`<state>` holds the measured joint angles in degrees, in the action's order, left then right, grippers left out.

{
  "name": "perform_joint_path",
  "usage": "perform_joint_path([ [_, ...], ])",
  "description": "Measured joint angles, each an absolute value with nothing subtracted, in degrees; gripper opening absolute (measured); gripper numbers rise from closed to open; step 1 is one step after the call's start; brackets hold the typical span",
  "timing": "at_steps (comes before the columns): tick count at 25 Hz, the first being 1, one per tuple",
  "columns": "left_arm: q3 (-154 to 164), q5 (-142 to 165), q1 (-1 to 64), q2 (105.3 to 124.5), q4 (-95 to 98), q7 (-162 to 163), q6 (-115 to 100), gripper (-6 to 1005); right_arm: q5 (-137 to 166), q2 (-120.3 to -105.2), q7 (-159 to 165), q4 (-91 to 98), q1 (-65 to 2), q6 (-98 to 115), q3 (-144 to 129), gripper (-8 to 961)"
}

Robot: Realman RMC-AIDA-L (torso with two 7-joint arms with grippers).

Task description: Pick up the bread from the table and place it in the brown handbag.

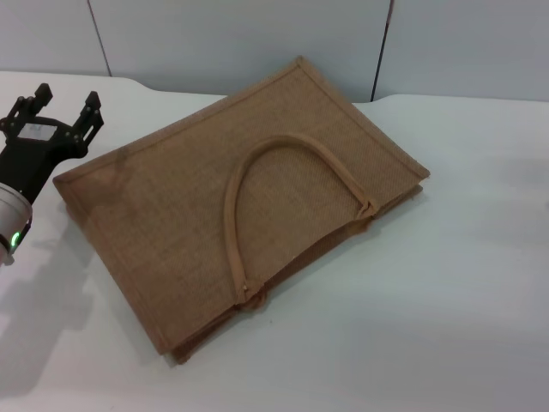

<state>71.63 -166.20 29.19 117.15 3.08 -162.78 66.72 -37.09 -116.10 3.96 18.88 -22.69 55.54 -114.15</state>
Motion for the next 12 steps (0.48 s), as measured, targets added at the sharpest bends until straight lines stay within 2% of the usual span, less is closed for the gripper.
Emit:
perform_joint_path([
  [12,71.63,-166.20,30.29,117.15,2.80,-162.77,66.16,719,-37.09,-116.03,3.96,18.90,-23.62,54.84,-114.35,792],
])
